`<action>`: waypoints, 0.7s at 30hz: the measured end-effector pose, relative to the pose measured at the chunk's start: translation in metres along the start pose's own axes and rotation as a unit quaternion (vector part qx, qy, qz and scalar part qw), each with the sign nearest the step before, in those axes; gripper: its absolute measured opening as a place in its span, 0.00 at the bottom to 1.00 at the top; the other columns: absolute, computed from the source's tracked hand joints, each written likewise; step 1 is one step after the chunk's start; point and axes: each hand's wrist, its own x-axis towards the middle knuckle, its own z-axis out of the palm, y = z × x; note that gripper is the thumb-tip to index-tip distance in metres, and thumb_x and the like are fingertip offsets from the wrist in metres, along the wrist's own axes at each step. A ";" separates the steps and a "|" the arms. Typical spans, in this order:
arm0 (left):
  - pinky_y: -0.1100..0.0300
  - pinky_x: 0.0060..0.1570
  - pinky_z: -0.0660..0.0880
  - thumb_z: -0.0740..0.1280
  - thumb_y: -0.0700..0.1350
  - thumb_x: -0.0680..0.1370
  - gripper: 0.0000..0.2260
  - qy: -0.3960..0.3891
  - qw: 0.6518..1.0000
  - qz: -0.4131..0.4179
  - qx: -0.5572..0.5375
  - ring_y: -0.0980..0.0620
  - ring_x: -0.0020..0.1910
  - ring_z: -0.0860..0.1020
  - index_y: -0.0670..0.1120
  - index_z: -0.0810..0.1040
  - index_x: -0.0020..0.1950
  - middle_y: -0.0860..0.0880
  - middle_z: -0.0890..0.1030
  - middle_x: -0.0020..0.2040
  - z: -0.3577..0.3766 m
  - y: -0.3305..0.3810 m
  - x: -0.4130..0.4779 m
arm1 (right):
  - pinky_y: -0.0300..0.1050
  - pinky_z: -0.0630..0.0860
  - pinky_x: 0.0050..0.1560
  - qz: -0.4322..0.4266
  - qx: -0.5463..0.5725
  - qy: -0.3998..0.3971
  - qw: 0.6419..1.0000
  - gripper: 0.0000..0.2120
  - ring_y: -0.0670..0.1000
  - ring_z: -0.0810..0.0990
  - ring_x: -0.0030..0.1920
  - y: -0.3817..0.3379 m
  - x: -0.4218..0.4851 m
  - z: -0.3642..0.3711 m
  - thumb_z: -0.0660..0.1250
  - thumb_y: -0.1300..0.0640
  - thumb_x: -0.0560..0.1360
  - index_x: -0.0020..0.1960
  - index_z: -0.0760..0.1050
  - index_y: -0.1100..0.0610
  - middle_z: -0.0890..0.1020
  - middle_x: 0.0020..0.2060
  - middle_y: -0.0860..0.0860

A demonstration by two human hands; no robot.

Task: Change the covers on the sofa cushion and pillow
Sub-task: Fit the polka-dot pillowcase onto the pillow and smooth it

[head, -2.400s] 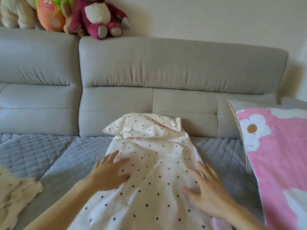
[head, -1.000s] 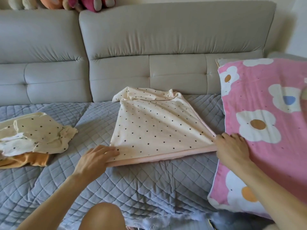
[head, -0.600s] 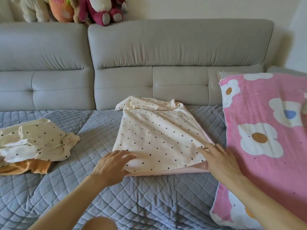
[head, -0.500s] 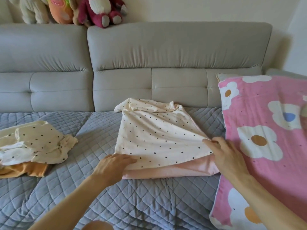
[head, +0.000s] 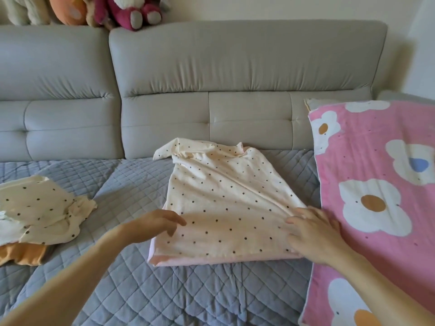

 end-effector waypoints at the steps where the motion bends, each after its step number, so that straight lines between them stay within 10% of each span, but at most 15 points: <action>1: 0.57 0.64 0.67 0.64 0.51 0.69 0.20 0.050 0.999 -0.007 -0.009 0.54 0.60 0.73 0.56 0.79 0.61 0.54 0.76 0.62 -0.006 -0.001 0.013 | 0.57 0.56 0.72 -0.002 0.019 0.031 0.999 0.22 0.52 0.54 0.76 -0.002 0.008 0.000 0.56 0.38 0.78 0.71 0.67 0.40 0.62 0.74 0.41; 4: 0.57 0.59 0.72 0.65 0.52 0.78 0.19 0.178 0.980 -0.039 0.077 0.49 0.59 0.75 0.60 0.70 0.69 0.48 0.71 0.67 -0.022 -0.004 0.059 | 0.56 0.61 0.72 -0.014 0.077 0.047 0.996 0.25 0.55 0.56 0.76 -0.013 0.043 -0.002 0.53 0.34 0.78 0.74 0.63 0.39 0.60 0.75 0.42; 13: 0.44 0.67 0.67 0.55 0.66 0.78 0.28 0.247 0.959 -0.083 0.111 0.42 0.71 0.65 0.69 0.50 0.76 0.46 0.65 0.74 -0.048 0.007 0.194 | 0.59 0.52 0.76 -0.058 0.028 0.012 0.998 0.33 0.59 0.43 0.79 -0.052 0.203 -0.008 0.50 0.32 0.78 0.78 0.40 0.35 0.40 0.80 0.50; 21: 0.47 0.55 0.75 0.58 0.68 0.68 0.38 0.296 0.950 -0.058 0.079 0.42 0.62 0.75 0.74 0.39 0.73 0.43 0.69 0.70 -0.095 -0.022 0.291 | 0.55 0.68 0.68 -0.035 0.034 0.003 0.999 0.43 0.60 0.60 0.76 -0.066 0.348 -0.024 0.62 0.37 0.77 0.77 0.32 0.36 0.54 0.78 0.59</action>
